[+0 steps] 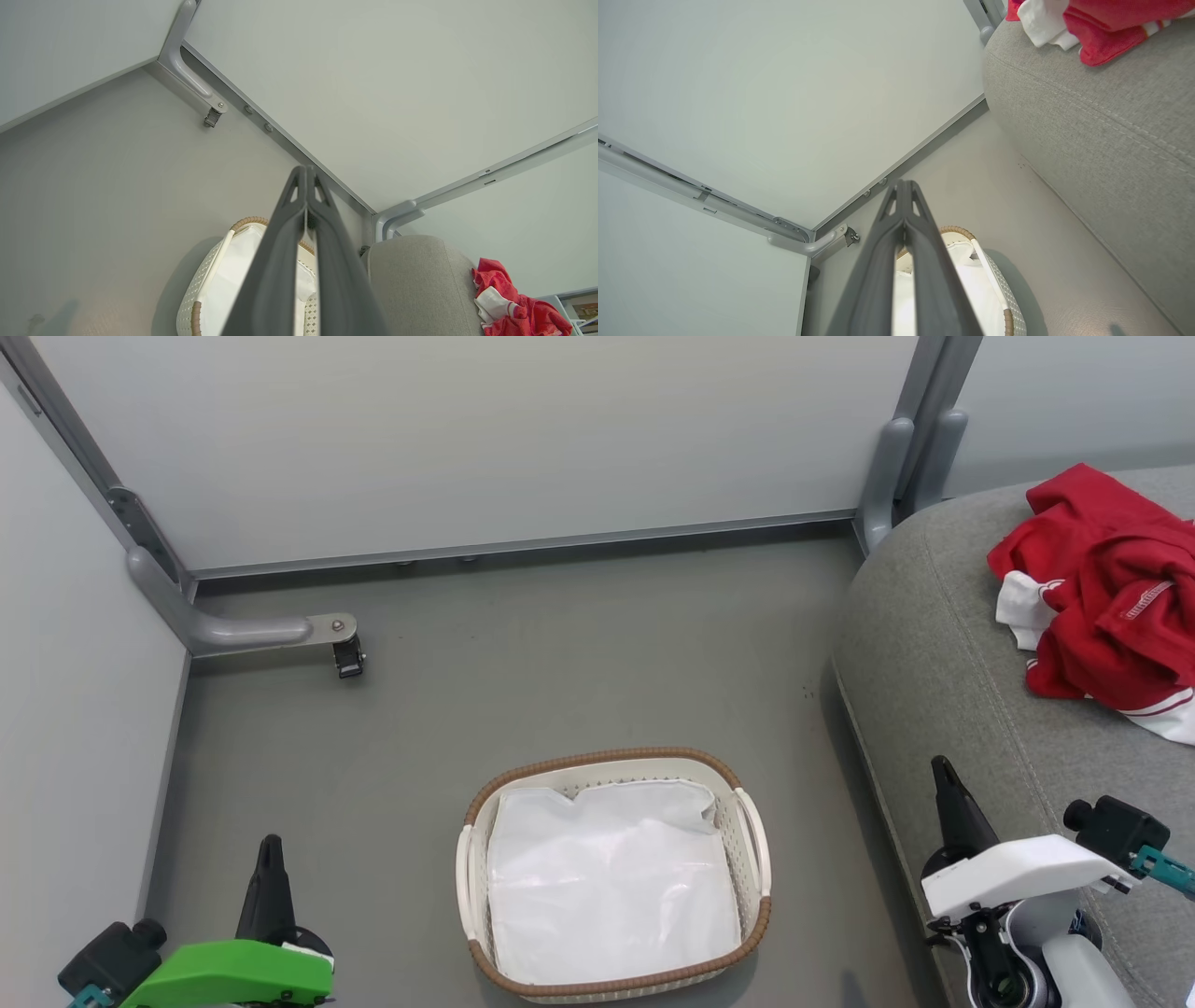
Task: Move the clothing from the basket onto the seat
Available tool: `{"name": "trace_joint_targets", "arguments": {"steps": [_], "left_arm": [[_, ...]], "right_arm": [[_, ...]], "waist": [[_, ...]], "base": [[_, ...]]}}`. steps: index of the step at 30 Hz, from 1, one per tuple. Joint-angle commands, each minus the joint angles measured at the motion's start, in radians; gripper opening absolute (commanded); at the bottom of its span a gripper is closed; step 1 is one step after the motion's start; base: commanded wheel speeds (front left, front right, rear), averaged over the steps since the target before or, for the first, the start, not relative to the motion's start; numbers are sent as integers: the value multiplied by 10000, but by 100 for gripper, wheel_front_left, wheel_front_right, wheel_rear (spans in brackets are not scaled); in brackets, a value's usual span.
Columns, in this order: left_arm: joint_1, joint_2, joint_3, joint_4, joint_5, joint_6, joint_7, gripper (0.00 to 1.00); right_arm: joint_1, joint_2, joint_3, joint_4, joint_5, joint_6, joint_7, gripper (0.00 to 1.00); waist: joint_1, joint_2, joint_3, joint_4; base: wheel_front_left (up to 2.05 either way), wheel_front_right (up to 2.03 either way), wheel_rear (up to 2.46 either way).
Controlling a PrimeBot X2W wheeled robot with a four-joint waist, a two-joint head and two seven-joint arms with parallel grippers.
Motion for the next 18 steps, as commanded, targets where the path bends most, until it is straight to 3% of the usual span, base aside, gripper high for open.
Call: {"name": "trace_joint_targets", "arguments": {"steps": [1, 18], "left_arm": [[-272, 90, 66, -82, -327, -51, 72, 0], [-552, 103, 281, -43, -2177, -143, 608, 0]], "right_arm": [[-35, -56, -77, -175, 331, -4, 91, 0], [68, -71, -363, -323, 2383, -6, 623, 0]], "waist": [[0, -1, -7, -3], [0, -1, -101, -43]], "base": [[0, 0, 0], [0, 0, 0]]}}
